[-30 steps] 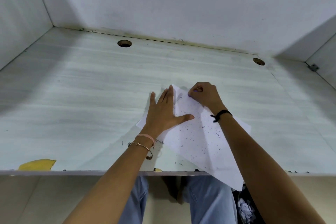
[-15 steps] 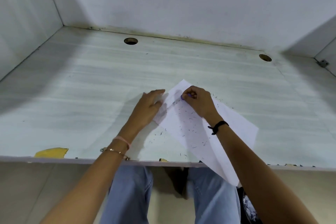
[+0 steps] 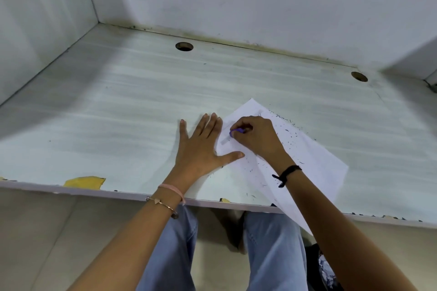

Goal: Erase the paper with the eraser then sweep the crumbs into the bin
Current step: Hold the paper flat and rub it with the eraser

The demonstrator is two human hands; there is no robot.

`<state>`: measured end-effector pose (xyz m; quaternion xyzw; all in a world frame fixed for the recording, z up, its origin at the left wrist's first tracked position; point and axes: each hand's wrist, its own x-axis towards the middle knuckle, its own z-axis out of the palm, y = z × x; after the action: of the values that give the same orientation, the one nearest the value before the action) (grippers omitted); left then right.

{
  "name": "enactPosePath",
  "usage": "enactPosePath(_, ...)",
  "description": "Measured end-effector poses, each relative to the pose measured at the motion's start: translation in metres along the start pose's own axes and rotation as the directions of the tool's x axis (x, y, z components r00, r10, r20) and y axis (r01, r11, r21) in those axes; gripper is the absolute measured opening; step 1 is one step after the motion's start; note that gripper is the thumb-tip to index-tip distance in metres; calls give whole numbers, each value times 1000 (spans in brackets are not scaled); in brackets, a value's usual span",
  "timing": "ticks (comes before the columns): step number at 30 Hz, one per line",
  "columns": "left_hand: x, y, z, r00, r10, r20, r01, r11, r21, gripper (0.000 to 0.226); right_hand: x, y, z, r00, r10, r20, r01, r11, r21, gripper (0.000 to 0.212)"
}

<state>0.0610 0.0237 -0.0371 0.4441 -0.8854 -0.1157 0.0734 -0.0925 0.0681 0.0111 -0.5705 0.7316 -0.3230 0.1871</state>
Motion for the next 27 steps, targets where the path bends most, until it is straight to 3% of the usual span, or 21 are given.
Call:
enactPosePath(4,1,-1,1,1000,27,6,-27,998,52,111,-18,-16,7,979,-58,195,57,998,6,4)
enactPosePath(9,-1,1,-1,1000,17,-22,-17,1000,-1,111,-1,-10,-2,1000,-22,22,23,999,-42,5)
enactPosePath(13,-1,0,-2,999,44,3,-44,998,54,106,-17,-23,4,961,-78,267,100,993,-68,5)
enactPosePath(18,-1,1,-1,1000,21,-23,-21,1000,1,115,5,-11,-7,998,9,65,-7,1000,-19,3)
enactPosePath(22,0,0,-1,999,39,-17,-39,999,36,117,-13,-22,2,963,-87,256,105,993,-59,9)
enactPosePath(23,0,0,-1,999,36,-17,-35,999,35,115,-11,-20,1,965,-80,249,99,993,-63,8)
enactPosePath(27,-2,1,-2,999,21,-27,-21,1000,6,113,4,-11,-6,998,-3,56,4,1000,-17,6)
